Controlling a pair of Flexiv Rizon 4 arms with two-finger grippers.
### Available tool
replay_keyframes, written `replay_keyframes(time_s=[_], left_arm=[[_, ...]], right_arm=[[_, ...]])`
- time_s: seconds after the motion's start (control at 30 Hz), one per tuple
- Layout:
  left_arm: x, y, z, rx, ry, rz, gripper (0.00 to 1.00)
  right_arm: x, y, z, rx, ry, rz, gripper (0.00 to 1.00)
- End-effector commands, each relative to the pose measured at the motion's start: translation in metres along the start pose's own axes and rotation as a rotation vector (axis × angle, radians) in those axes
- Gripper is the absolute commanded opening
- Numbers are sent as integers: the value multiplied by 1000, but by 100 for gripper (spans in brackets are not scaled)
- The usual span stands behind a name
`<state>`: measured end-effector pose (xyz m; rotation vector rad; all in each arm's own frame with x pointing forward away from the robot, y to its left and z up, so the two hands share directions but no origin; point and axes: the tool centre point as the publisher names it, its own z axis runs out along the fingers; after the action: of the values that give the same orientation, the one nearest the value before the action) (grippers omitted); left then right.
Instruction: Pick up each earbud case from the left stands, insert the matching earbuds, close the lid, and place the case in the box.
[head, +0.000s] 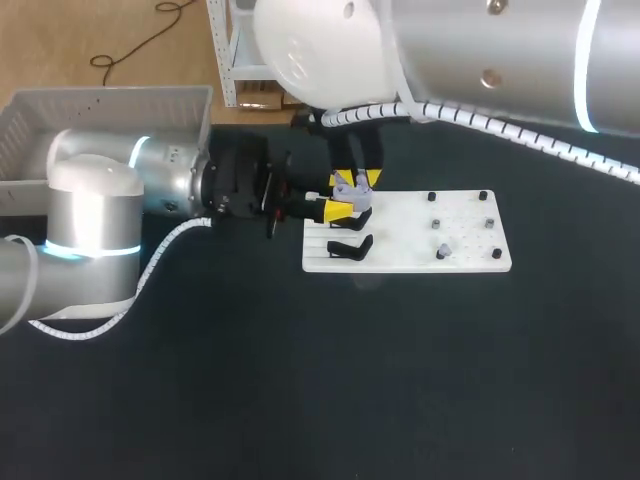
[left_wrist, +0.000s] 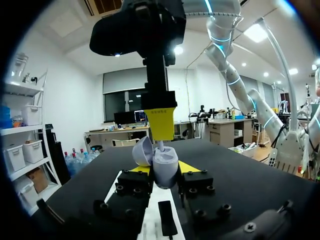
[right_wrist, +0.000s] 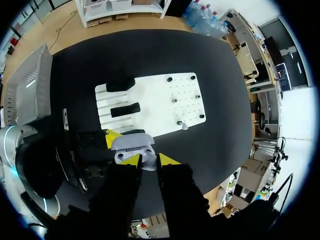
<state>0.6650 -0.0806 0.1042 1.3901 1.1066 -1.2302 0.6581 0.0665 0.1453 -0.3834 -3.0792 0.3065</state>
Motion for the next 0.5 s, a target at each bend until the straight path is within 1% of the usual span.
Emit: replay_keyframes(time_s=[0.03,0.23,0.27,0.3,0.33,0.37,0.5], left_arm=[[-1,-2,0,-6,1,1,0],[-1,-2,0,-6,1,1,0],[-1,-2,0,-6,1,1,0],[-1,-2,0,-6,1,1,0],[-1,-2,0,-6,1,1,0],[-1,-2,0,-6,1,1,0],[-1,-2,0,-6,1,1,0]], right_arm=[[-1,1,2,5,5,5,0],[-1,3,6,13,15,9,0],[-1,3,6,13,17,9,15],[-1,3,6,12,17,10,44],[0,3,6,12,17,11,76],[0,2,5,10,15,13,100],[3,-3,1,-10,4,24,100]])
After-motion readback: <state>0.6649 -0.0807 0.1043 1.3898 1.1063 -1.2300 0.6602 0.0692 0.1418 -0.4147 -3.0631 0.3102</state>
